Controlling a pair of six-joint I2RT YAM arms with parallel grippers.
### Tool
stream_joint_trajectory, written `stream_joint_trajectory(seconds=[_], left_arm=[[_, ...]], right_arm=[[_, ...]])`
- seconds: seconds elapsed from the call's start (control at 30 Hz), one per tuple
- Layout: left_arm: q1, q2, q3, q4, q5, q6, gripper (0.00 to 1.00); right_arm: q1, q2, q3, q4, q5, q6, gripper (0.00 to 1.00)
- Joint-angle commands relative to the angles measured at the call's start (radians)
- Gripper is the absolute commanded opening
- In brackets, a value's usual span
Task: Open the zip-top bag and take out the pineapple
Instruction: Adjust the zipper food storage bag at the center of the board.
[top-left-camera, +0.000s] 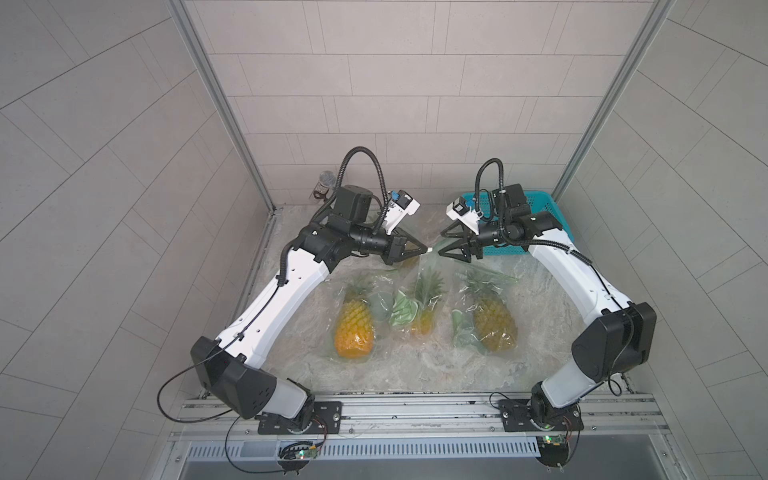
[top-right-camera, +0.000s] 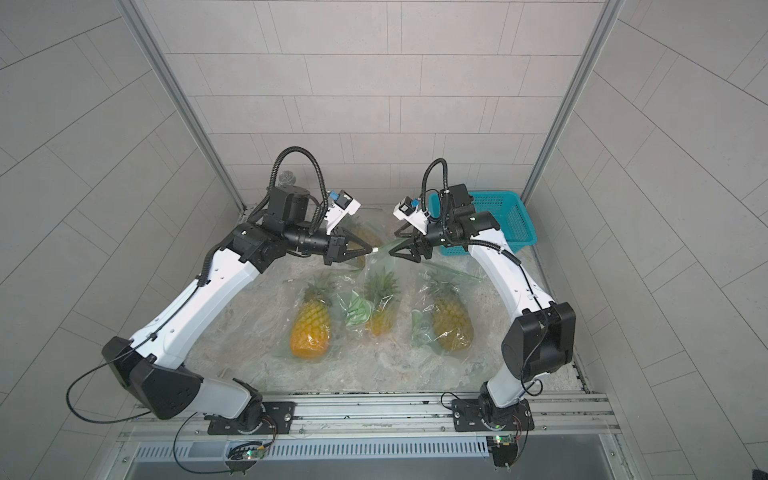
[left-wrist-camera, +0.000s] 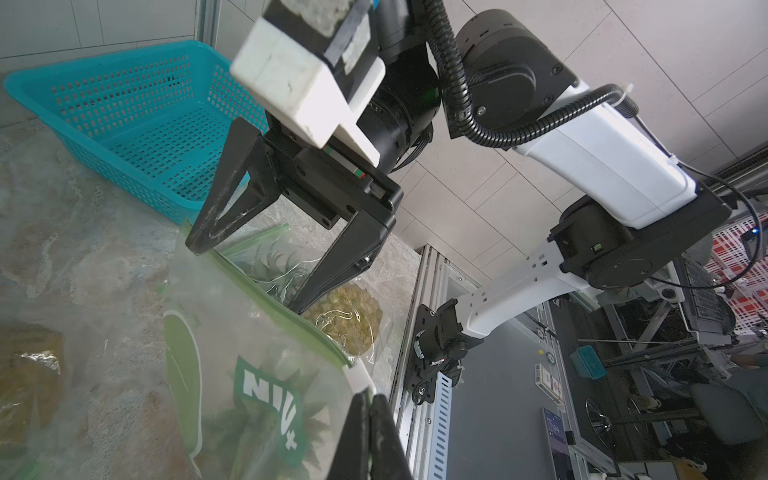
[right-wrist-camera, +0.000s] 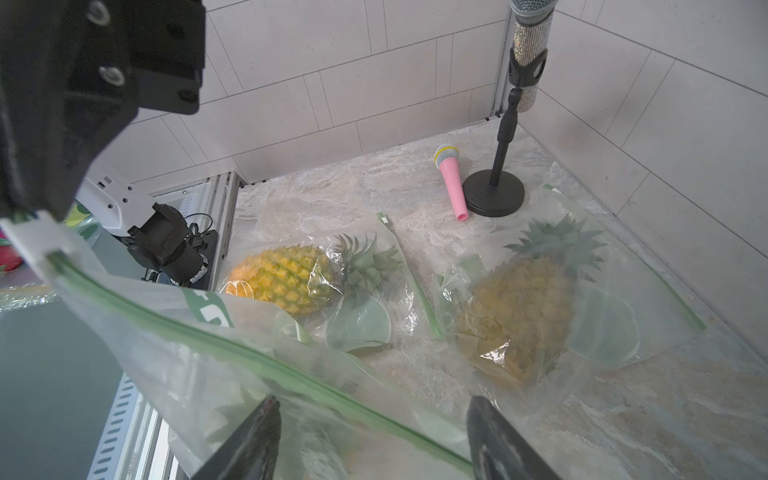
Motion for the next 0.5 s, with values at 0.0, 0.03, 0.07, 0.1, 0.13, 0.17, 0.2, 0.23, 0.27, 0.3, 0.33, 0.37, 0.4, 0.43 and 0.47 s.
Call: stream_joint_trajectory(seconds=[0.0,0.03,0.07,0.1,0.13,0.17,0.2,0.23,0.27,0.3,0.33,0.37,0.4,0.43,0.47], left_arm=[[-0.004,0.0,0.032,-0.01,0.029,0.039,0.0],[-0.004,-0.001,0.032,-0.01,0.028,0.039,0.0],[-0.005,-0.003,0.032,-0.01,0.027,0.04,0.0],[-0.004,-0.004,0.032,-0.01,0.025,0.041,0.0],[-0.004,-0.004,0.032,-0.009,0.022,0.04,0.0],[-0.004,-0.005,0.032,-0.01,0.016,0.04,0.0],[-0.003,-0.008,0.031,-0.012,0.008,0.04,0.0],[-0.003,-0.009,0.031,-0.014,-0.001,0.041,0.0],[-0.002,-0.012,0.029,-0.016,-0.008,0.042,0.0],[-0.002,-0.015,0.029,-0.017,-0.01,0.046,0.0],[-0.002,-0.018,0.028,-0.019,-0.012,0.048,0.0],[-0.001,-0.019,0.026,-0.021,-0.015,0.051,0.0],[-0.002,-0.022,0.026,-0.026,-0.023,0.056,0.0],[-0.002,-0.026,0.026,-0.034,-0.034,0.061,0.0],[-0.002,-0.027,0.025,-0.04,-0.05,0.067,0.0]], right_arm=[[0.013,0.004,0.054,-0.076,-0.052,-0.079,0.73],[0.018,0.017,0.07,-0.101,-0.048,-0.094,0.72],[0.023,0.027,0.082,-0.123,-0.048,-0.107,0.72],[0.028,0.04,0.096,-0.151,-0.046,-0.126,0.71],[0.031,0.051,0.11,-0.166,-0.045,-0.133,0.68],[0.034,0.062,0.12,-0.191,-0.044,-0.142,0.65],[0.036,0.072,0.133,-0.216,-0.043,-0.157,0.6],[0.036,0.079,0.141,-0.231,-0.045,-0.161,0.54],[0.036,0.081,0.143,-0.238,-0.045,-0.163,0.49],[0.036,0.081,0.144,-0.241,-0.043,-0.163,0.43],[0.036,0.078,0.144,-0.238,-0.042,-0.156,0.33],[0.035,0.075,0.146,-0.235,-0.04,-0.146,0.24],[0.035,0.069,0.152,-0.228,-0.033,-0.124,0.12],[0.035,0.057,0.153,-0.216,-0.026,-0.102,0.03],[0.035,0.045,0.149,-0.198,-0.017,-0.08,0.0]])
